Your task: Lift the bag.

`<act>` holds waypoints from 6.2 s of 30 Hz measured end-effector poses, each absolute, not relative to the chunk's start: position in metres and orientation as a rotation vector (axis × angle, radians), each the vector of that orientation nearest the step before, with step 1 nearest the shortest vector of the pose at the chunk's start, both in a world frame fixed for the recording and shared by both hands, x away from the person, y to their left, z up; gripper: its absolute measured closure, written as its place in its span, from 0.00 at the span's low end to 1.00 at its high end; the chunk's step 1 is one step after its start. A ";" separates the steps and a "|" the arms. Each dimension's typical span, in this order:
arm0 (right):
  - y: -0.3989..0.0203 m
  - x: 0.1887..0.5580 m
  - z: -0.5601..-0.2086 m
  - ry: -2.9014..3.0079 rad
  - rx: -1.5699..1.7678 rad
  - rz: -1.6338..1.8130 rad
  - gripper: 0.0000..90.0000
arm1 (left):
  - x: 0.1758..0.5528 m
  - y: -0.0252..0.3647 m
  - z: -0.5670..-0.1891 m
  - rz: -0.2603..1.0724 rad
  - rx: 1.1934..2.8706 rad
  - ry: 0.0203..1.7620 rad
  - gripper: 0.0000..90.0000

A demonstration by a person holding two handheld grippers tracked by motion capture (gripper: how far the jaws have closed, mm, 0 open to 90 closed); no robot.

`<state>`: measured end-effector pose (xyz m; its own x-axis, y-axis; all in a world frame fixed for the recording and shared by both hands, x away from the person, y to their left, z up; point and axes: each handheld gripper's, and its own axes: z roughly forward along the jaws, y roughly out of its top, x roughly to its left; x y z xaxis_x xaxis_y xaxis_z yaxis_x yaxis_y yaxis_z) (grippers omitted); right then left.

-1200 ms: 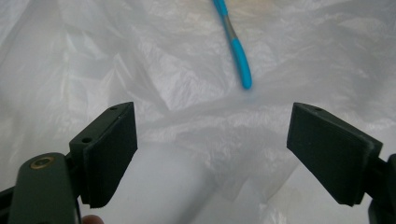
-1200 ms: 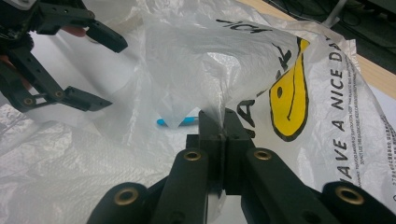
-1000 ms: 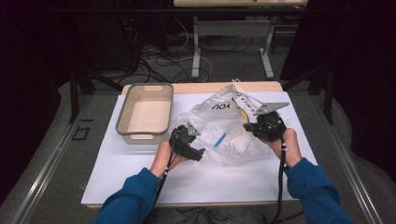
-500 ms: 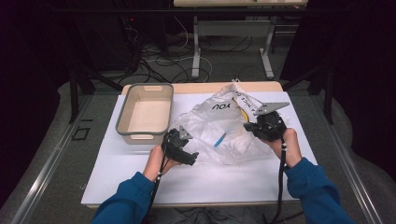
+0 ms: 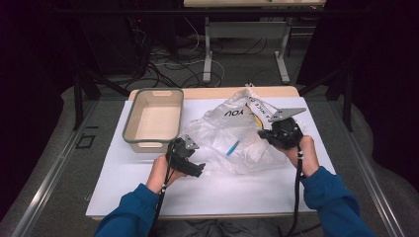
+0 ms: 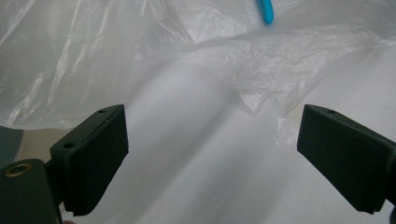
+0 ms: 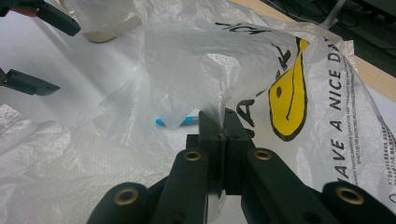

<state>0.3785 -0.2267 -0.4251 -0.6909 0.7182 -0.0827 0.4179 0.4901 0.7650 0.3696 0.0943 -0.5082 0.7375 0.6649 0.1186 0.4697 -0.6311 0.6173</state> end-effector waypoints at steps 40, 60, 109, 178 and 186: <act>-0.246 0.383 -0.420 2.331 1.004 1.039 1.00 | 0.403 0.102 -0.465 0.565 2.417 0.870 0.08; -0.262 0.386 -0.420 2.316 1.047 1.016 1.00 | 0.465 0.049 -0.485 0.599 2.479 0.922 0.31; -0.241 0.371 -0.445 2.522 1.038 1.018 0.38 | 0.409 0.078 -0.484 0.512 2.337 0.875 0.99; -0.251 0.390 -0.428 2.730 1.035 0.514 1.00 | 0.434 0.108 -0.438 0.333 2.651 0.887 0.99; -0.252 0.398 -0.410 2.728 1.039 0.481 1.00 | 0.440 0.112 -0.422 0.239 2.765 0.837 0.99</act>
